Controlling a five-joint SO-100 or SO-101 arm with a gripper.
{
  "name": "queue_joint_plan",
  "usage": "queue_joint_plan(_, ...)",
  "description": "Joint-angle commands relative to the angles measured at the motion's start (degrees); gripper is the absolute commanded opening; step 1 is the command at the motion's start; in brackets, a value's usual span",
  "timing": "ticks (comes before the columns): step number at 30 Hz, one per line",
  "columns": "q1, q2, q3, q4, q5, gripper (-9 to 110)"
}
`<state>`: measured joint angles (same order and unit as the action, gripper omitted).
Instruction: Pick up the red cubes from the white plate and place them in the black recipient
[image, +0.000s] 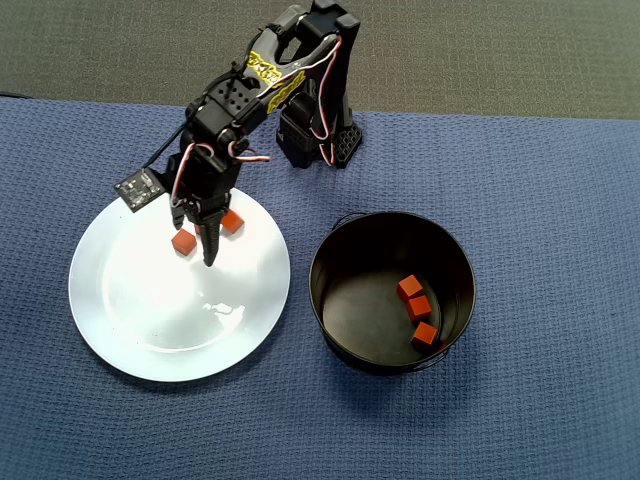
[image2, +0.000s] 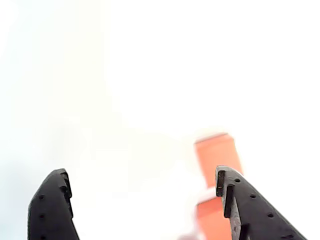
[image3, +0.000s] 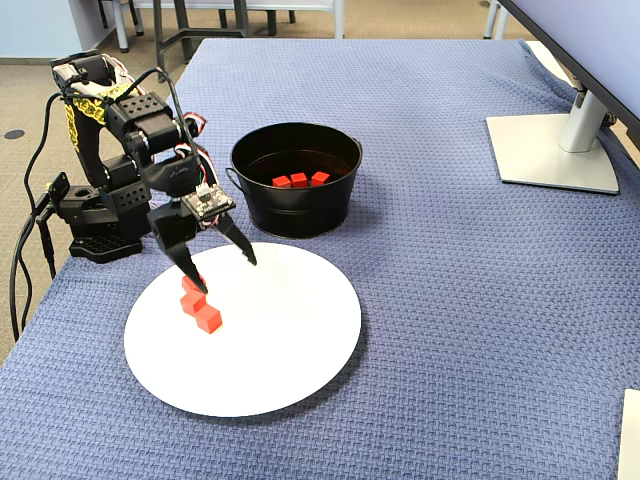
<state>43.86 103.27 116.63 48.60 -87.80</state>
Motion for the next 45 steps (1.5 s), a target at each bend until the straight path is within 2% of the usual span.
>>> queue_joint_plan(1,3.2,-1.3,0.2,-3.4,-6.4,32)
queue_joint_plan(5,4.0,-3.3,0.8,-4.3,-11.8,33)
queue_joint_plan(14,4.7,-7.4,0.8,-7.2,-15.1,31)
queue_joint_plan(32,5.7,-9.4,4.4,-13.2,-16.5,24)
queue_joint_plan(35,5.8,-9.4,4.9,-14.2,-16.6,17)
queue_joint_plan(38,5.8,-9.4,5.5,-14.9,-16.6,1)
queue_joint_plan(45,4.6,-8.5,6.5,-16.7,-13.5,0)
